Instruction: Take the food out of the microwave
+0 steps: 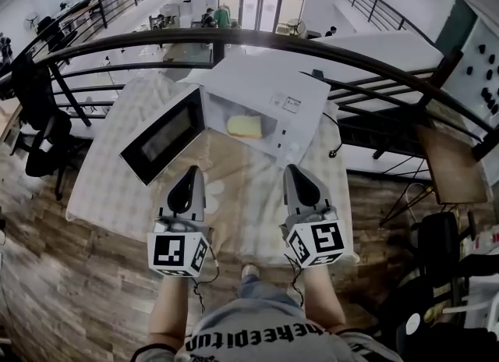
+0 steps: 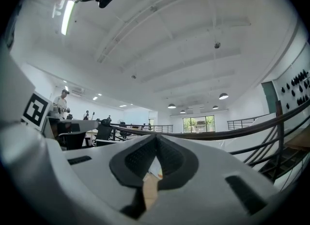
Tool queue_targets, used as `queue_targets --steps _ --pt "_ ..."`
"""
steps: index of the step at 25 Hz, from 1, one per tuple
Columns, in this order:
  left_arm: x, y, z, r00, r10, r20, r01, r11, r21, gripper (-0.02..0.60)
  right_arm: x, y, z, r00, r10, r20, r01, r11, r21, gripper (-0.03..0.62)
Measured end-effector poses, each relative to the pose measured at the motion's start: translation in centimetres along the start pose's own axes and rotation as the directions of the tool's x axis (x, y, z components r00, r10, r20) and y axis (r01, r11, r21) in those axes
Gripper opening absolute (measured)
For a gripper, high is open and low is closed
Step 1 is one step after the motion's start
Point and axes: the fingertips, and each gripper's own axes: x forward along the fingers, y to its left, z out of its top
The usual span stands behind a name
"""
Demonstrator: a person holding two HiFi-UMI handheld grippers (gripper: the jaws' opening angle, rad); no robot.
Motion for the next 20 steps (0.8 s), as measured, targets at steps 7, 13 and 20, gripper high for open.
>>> queue_targets --steps 7,13,20 --pt "5.1 -1.0 0.3 1.0 0.005 0.028 -0.005 1.0 -0.027 0.011 4.0 -4.0 -0.6 0.999 0.03 0.013 -0.03 0.999 0.014 0.005" --pt "7.6 -1.6 0.1 0.999 0.042 0.028 -0.042 0.999 -0.017 0.011 6.5 -6.3 -1.3 0.998 0.065 0.021 -0.066 0.997 0.029 0.005" --pt "9.0 -1.6 -0.9 0.999 0.03 -0.011 -0.03 1.0 0.008 0.011 8.6 -6.6 -2.4 0.995 0.1 0.012 -0.101 0.993 0.062 0.005"
